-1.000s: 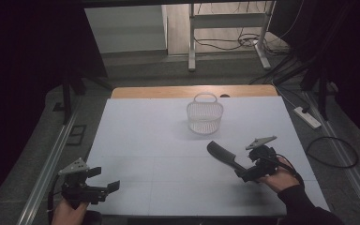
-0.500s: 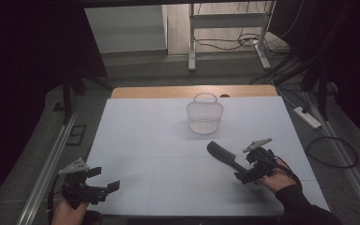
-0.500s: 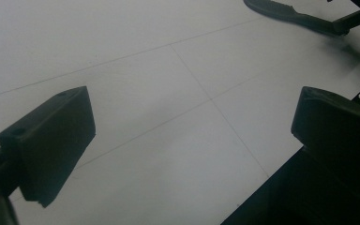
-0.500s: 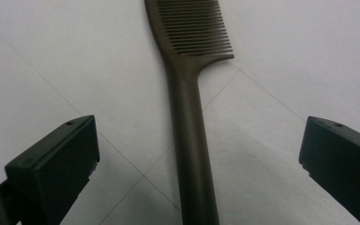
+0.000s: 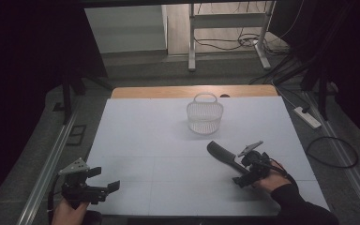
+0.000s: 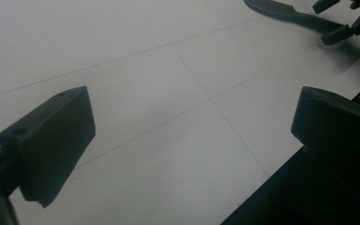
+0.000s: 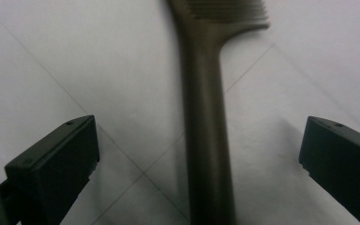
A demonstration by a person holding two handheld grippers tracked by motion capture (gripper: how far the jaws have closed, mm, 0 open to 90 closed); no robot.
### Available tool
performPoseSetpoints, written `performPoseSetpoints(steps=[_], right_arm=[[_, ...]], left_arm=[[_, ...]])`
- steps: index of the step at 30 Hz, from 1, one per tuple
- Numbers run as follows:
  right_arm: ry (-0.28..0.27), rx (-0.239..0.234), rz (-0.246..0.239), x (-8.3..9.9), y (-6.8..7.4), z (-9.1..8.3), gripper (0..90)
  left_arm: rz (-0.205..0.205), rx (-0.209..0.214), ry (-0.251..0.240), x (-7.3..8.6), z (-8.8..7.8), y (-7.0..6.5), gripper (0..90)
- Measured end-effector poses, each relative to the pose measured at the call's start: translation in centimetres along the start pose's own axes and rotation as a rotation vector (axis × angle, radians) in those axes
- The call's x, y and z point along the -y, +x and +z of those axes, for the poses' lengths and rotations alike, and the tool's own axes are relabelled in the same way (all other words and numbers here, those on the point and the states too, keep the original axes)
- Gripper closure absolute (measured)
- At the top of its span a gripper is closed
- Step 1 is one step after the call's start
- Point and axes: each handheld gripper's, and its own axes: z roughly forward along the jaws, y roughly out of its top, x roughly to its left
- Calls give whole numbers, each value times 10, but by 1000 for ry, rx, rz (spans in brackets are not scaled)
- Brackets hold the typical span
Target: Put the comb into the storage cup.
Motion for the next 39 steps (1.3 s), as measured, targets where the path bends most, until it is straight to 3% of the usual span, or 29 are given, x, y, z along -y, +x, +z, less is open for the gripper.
performPoseSetpoints(steps=[9,16,19,26,29,31,33,39], right_arm=[[11,1,5,0,0,2,0],[50,8,19,-4,2,2,2],[48,1,11,-5,2,-1,88],[27,-15,-9,-8,-1,-9,449],[32,-10,13,-9,-3,-10,547],[28,-11,12,-8,-5,-11,678],[25,-25,3,-8,-6,-12,718],[15,-16,-1,-7,-5,-12,724]], left_arm=[[3,-2,2,0,0,0,6],[3,-3,2,0,0,0,7],[2,-2,3,0,0,0,7],[4,-4,4,0,0,0,7],[4,-4,5,0,1,0,8],[4,-4,4,0,0,0,7],[5,-5,5,0,0,0,8],[6,-5,3,0,0,0,7]])
